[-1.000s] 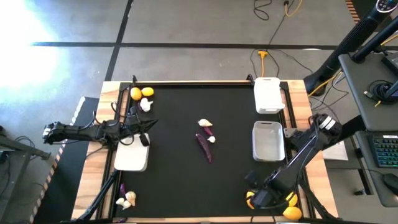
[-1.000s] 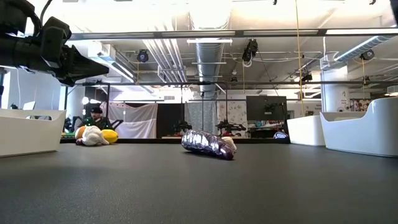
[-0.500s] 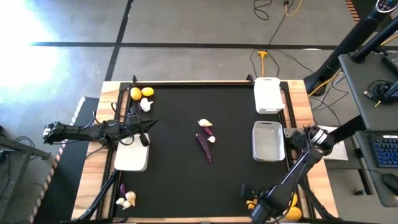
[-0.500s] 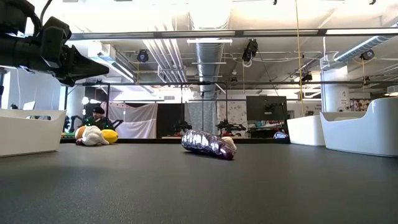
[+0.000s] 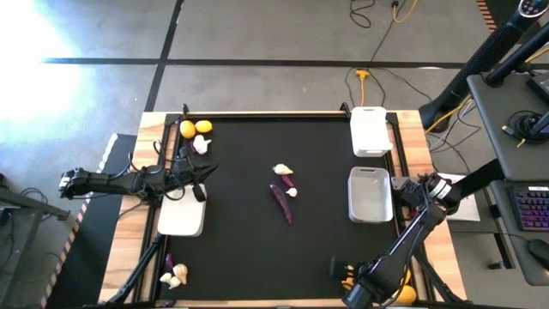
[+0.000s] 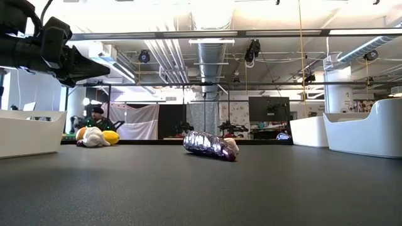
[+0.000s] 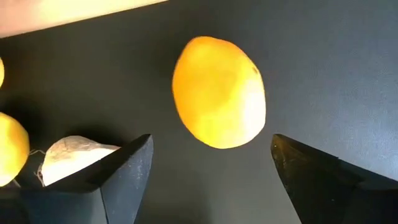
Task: Sort produce into baskets
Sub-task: Put the lemon into the gray bin
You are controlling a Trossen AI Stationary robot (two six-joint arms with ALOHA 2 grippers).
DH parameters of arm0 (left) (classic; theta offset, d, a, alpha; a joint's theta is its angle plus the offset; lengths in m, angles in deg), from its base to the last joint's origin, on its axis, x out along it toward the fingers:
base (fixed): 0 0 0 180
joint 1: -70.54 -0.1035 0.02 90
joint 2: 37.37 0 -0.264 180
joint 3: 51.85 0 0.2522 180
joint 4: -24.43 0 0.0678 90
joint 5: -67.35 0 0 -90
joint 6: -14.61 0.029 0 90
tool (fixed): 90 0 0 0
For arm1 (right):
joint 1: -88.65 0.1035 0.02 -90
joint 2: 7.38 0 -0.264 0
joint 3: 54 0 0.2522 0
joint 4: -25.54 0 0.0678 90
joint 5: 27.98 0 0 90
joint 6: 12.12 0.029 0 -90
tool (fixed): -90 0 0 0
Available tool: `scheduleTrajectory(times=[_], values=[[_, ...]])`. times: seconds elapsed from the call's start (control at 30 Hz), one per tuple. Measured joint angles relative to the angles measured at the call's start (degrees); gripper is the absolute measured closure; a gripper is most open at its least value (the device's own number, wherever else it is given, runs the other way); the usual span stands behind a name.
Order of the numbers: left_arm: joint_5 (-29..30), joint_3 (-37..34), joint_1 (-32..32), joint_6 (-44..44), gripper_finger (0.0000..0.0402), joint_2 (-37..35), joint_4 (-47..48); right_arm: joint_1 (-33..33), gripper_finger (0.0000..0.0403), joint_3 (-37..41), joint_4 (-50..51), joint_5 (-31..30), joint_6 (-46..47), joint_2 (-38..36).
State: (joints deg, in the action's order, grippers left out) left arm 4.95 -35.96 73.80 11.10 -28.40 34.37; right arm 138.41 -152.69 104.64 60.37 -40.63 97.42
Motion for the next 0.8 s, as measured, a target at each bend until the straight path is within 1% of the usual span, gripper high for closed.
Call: scheduleTrajectory(times=[0.13,0.27,0.33,0.47,0.63,0.8], values=[[0.0,0.0,0.0,0.0,0.0401,0.0,0.0,0.0,0.0069,0.0,-0.3,0.0,-1.7,0.0],[0.0,0.0,0.0,0.0,0.0401,0.0,0.0,0.0,0.0064,0.0,-2.0,0.1,-7.4,0.0],[0.0,0.0,0.0,0.0,0.0401,0.0,0.0,-0.2,0.0065,0.3,-3.0,0.5,-8.4,0.3],[0.0,0.0,0.0,0.0,0.0401,0.0,0.0,-1.4,0.0071,2.1,-6.9,5.8,-8.1,2.1],[0.0,0.0,0.0,0.0,0.0401,0.0,0.0,-2.4,0.0078,2.3,-8.2,4.2,-14.6,3.1],[0.0,0.0,0.0,0.0,0.0401,0.0,0.0,-3.1,0.0078,3.0,-9.4,5.4,-14.8,3.1]])
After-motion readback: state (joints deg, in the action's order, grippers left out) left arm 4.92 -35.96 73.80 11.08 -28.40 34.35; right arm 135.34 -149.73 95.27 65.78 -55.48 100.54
